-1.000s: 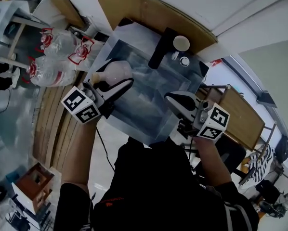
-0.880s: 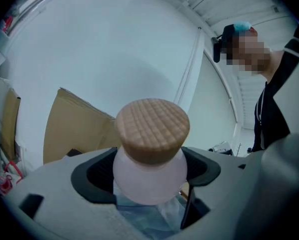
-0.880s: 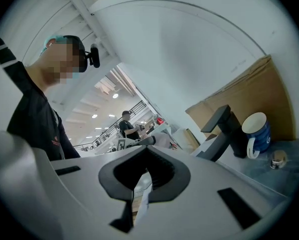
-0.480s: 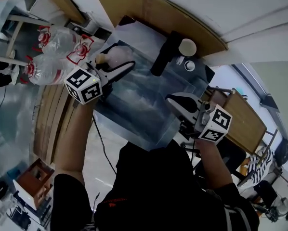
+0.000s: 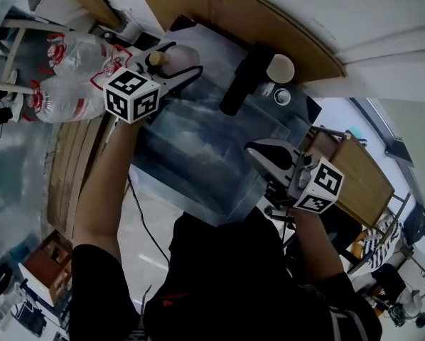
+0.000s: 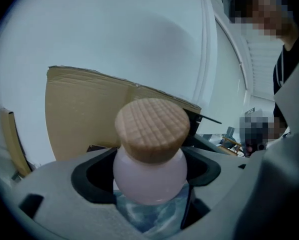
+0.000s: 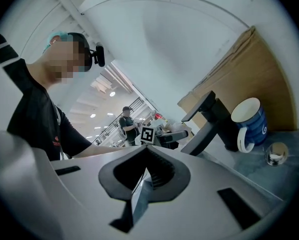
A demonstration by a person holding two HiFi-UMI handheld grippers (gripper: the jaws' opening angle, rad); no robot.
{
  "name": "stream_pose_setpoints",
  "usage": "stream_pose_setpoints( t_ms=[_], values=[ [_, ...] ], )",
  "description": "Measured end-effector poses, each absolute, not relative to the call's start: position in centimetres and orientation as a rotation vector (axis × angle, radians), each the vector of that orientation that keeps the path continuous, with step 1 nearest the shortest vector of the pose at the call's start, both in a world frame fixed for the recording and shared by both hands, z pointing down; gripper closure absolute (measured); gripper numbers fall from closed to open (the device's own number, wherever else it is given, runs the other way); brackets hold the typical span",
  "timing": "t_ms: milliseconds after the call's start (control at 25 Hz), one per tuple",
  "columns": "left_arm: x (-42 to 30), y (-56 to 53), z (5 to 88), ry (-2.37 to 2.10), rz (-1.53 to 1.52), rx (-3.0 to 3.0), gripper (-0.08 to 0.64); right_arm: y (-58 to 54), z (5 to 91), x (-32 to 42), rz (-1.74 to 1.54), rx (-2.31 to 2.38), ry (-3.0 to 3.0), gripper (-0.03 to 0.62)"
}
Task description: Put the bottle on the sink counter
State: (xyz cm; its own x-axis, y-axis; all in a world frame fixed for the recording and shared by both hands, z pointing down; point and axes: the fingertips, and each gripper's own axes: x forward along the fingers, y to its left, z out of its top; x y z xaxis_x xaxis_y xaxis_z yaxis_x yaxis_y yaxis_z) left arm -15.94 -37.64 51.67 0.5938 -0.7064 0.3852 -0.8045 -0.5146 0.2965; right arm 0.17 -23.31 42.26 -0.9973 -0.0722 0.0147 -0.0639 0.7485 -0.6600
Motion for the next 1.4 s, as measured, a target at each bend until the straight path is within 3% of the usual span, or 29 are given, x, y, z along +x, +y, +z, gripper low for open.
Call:
stream_pose_setpoints(
  t_ms=[1400],
  values=[
    [-14.1,-42.6,60.4,-1.184,0.957,2.277,0.166,-23.4,46.7,1.9,-1.213,-0.153,2.935,0.591]
  ],
)
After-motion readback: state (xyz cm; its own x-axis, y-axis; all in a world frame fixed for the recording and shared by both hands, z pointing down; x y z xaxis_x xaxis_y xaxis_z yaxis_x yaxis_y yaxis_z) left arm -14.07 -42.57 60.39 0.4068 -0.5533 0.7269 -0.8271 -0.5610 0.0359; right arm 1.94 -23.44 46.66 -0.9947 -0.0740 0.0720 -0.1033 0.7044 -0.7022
